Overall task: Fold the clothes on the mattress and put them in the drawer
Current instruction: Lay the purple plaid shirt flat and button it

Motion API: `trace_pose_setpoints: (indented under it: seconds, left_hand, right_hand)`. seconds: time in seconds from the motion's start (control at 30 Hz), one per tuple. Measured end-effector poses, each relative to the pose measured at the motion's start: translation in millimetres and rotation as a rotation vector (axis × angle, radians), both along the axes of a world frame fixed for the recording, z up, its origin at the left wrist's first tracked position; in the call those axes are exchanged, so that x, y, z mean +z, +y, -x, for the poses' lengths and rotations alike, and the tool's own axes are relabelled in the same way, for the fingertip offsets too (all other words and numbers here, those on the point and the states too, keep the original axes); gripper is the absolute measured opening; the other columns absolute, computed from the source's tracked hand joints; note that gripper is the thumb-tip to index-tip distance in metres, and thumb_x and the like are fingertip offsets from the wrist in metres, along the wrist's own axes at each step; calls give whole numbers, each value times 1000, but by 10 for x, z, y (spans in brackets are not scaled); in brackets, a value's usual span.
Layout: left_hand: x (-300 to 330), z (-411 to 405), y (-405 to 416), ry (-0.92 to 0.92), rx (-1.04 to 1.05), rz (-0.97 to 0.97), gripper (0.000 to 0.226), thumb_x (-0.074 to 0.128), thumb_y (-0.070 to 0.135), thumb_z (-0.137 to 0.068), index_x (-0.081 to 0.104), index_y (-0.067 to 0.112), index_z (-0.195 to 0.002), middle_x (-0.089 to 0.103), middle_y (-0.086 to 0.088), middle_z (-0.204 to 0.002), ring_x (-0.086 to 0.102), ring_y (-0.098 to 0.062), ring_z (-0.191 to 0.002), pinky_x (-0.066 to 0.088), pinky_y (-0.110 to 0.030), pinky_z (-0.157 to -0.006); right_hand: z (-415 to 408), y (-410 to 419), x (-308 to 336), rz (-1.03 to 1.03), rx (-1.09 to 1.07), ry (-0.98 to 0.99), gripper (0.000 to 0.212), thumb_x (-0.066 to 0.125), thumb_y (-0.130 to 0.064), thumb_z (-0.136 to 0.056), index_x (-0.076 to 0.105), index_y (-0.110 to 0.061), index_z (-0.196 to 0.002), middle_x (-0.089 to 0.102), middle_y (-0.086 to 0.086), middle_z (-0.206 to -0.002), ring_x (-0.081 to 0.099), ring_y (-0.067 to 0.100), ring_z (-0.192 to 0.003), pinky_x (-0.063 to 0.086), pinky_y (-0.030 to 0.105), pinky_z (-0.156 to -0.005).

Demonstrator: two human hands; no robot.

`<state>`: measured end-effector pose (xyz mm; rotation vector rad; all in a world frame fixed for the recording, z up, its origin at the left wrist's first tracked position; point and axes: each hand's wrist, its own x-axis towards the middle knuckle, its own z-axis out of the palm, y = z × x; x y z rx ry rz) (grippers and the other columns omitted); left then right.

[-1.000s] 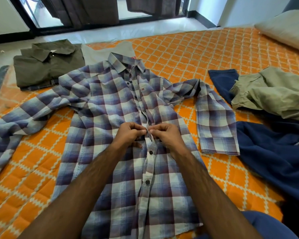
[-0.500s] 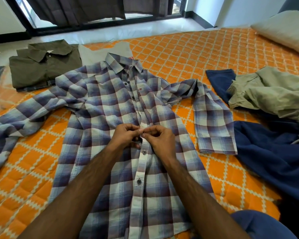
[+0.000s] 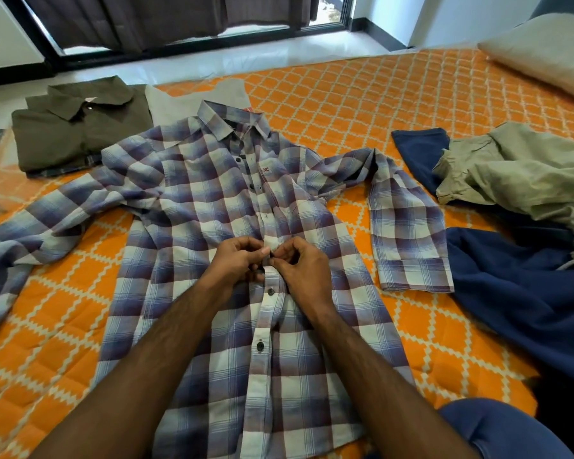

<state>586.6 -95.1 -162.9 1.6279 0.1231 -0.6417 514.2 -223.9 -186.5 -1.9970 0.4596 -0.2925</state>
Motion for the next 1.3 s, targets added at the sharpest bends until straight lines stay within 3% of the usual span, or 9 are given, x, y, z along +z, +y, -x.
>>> trace_pose_setpoints:
  seconds: [0.13,0.3,0.57,0.73,0.83,0.93,1.1,1.23,1.3]
  left_hand:
    - [-14,7,1,-8,75,48,18,73,-1,-87,63,5,-101,65,-10,-83,55,-10,-53,55,-30,-48]
    - [-1,31,3,-43,46,46,17,70,-2,-89,62,6,-102,66,-13,-88,58,-13,-56,56,-31,-48]
    - [58,-33,23,-105,-60,-54,15,56,5,-100,58,11,-114,63,-9,-76,61,-15,-55,59,-35,-51]
    - [88,-386,-92,-445,-107,-281,26,44,10,-105,58,20,-125,64,-5,-111,68,-15,-84,57,-22,-60]
    - [124,-696,-173,-552,-180,-369,29,48,9,-102,60,20,-127,56,-3,-122,63,-15,-99,53,-18,-61]
    - [-13,-789,-190,-613,-178,-432,22,56,11,-100,59,19,-121,56,-3,-122,61,-16,-107,54,-20,-74]
    - [-270,-747,-117,-683,-67,-478,8,60,23,-99,56,23,-106,57,1,-111,61,-14,-99,60,-40,-84]
    - [-186,-694,-185,-735,-193,-549,15,67,37,-93,58,27,-100,52,4,-107,56,-9,-92,52,-26,-77]
    - [-165,-676,-203,-713,-214,-565,16,73,35,-89,60,29,-96,53,6,-102,57,-6,-88,49,-23,-72]
  right_hand:
    - [-12,-8,-6,31,11,35,13,82,-27,-85,69,-26,-85,69,-12,-79,65,3,-74,59,34,-69]
    - [-23,-99,77,-42,97,63,14,74,-35,-91,71,-21,-89,69,-10,-77,65,6,-73,55,26,-67]
    - [-138,-210,85,-91,-8,54,10,63,-13,-97,65,-22,-98,69,-7,-88,69,10,-83,61,38,-79]
    - [-488,-235,353,53,133,-74,14,60,-7,-98,66,-15,-107,68,-5,-103,63,1,-93,50,9,-78]
    - [-803,-215,428,125,211,-4,14,65,-17,-97,63,-15,-111,68,-2,-104,65,8,-93,54,19,-77]
    - [-959,-248,324,132,241,189,25,73,-26,-90,60,-15,-108,67,-1,-96,66,14,-84,56,26,-69]
    - [-944,-381,71,-39,144,173,15,69,-15,-92,66,-18,-106,69,-3,-92,67,10,-83,58,25,-70]
    - [-921,-487,36,-287,99,164,11,69,-10,-91,71,-13,-101,74,4,-90,73,20,-86,62,37,-77]
    - [-917,-452,57,-253,79,143,6,70,-11,-91,69,-16,-87,71,0,-78,69,11,-73,59,31,-68]
